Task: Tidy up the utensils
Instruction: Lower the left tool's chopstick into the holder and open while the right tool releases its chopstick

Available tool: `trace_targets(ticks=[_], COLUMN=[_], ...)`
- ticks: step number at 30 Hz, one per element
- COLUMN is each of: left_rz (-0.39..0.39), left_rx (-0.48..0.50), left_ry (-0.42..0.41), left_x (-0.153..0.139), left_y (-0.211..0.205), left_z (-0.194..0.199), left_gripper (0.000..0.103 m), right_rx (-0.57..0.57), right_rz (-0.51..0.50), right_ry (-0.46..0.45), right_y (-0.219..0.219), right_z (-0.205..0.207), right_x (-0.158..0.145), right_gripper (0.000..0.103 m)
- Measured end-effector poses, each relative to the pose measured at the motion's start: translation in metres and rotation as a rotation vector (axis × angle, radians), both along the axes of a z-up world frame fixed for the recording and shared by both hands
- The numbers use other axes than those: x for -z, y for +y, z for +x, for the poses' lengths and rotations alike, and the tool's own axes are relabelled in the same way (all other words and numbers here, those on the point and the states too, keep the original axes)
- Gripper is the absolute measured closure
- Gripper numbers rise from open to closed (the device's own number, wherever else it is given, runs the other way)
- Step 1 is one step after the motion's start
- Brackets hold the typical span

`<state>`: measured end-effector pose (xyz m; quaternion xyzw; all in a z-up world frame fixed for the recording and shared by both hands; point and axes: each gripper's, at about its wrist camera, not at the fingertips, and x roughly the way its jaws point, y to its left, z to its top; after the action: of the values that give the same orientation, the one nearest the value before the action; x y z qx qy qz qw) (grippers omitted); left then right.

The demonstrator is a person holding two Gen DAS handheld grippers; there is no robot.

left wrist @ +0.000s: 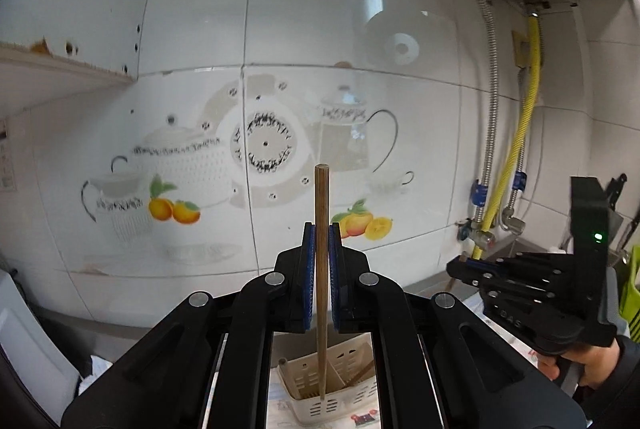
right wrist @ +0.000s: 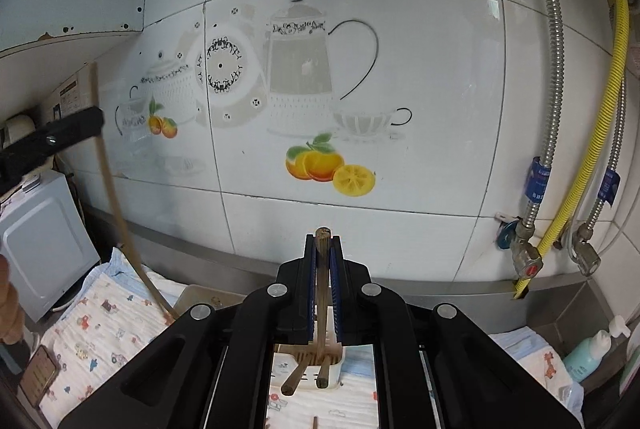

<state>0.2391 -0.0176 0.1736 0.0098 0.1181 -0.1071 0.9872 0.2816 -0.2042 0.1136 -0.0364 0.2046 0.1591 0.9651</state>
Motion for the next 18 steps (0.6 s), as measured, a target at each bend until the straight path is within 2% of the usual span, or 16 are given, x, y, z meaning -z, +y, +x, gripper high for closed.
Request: trace_targets(ticks=[7, 18], left_rz=[0.004, 0.032], left_rx=[0.001, -0.001], left_ry=[0.003, 0.096], left_x=[0.008, 0.04], left_y=[-0.004, -0.006], left_z=[0.014, 0.03], left_gripper=[0.098, 0.098], right_rx=[-0.003, -0.006], right_rz=[0.001, -0.008], right_ry=[0.008, 0.039], right_y=[-0.001, -0.002], right_z=[0.003, 0.005], right_x=[0.004, 0.017], right_gripper=[0.097, 0.096])
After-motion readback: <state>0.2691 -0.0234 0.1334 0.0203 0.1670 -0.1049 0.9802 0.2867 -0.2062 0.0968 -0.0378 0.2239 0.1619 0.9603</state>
